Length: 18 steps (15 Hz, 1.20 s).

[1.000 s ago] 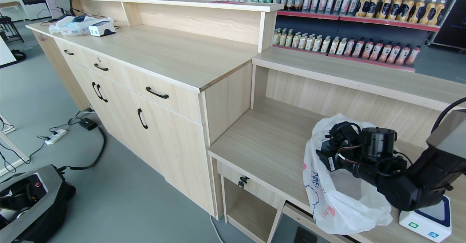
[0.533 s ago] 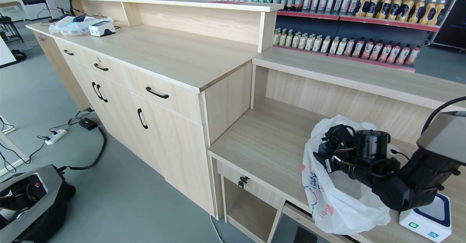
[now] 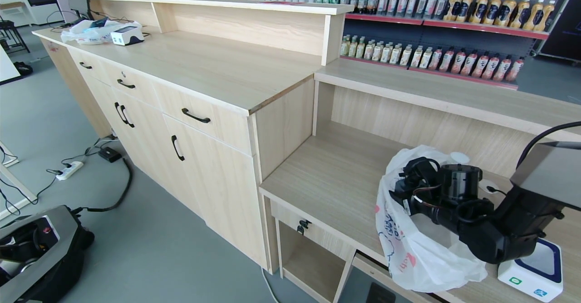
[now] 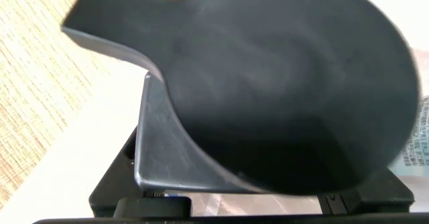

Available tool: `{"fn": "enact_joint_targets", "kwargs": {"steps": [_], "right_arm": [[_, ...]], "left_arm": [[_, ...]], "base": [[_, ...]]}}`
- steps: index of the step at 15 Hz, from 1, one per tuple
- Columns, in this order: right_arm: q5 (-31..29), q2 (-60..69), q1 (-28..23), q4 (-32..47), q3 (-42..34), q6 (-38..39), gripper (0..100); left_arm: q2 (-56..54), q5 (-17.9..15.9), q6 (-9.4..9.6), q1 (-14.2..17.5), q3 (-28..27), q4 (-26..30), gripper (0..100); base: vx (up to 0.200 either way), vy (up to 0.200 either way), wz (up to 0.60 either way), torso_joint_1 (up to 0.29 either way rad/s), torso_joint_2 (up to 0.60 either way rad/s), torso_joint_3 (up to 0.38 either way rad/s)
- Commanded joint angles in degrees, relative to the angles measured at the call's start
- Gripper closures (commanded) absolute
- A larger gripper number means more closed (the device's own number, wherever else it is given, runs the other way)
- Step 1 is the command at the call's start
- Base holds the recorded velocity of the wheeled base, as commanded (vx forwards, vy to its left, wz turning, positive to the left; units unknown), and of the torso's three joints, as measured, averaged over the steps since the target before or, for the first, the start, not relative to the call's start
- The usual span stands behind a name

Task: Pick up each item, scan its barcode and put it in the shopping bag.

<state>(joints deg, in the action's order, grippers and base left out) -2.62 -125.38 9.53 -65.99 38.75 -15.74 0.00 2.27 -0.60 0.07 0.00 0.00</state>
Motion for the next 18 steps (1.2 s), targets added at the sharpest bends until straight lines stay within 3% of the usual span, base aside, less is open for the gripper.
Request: {"fn": "enact_joint_targets", "kwargs": {"steps": [1, 8, 9, 14, 18], "right_arm": [[-0.02, -0.48, 0.05, -0.02, 0.09, -0.08, 100], [-0.02, -2.24, -0.22, -0.11, 0.97, 0.71, 100], [-0.02, -2.32, -0.22, -0.02, 1.24, 0.71, 0], [0.86, -1.36, -0.13, 0.25, 1.06, 0.71, 0], [1.21, 8.75, 0.13, 0.60, 0.09, -0.52, 0]], "left_arm": [[0.00, 0.02, -0.02, 0.01, 0.00, 0.00, 0], [0.00, 0.02, -0.02, 0.01, 0.00, 0.00, 0], [0.00, 0.02, -0.02, 0.01, 0.00, 0.00, 0], [0.00, 0.02, -0.02, 0.01, 0.00, 0.00, 0], [0.00, 0.02, -0.02, 0.01, 0.00, 0.00, 0]], "base": [[0.000, 0.000, 0.00, 0.000, 0.00, 0.000], [0.000, 0.000, 0.00, 0.000, 0.00, 0.000], [0.000, 0.000, 0.00, 0.000, 0.00, 0.000], [0.000, 0.000, 0.00, 0.000, 0.00, 0.000], [0.000, 0.000, 0.00, 0.000, 0.00, 0.000]]}}
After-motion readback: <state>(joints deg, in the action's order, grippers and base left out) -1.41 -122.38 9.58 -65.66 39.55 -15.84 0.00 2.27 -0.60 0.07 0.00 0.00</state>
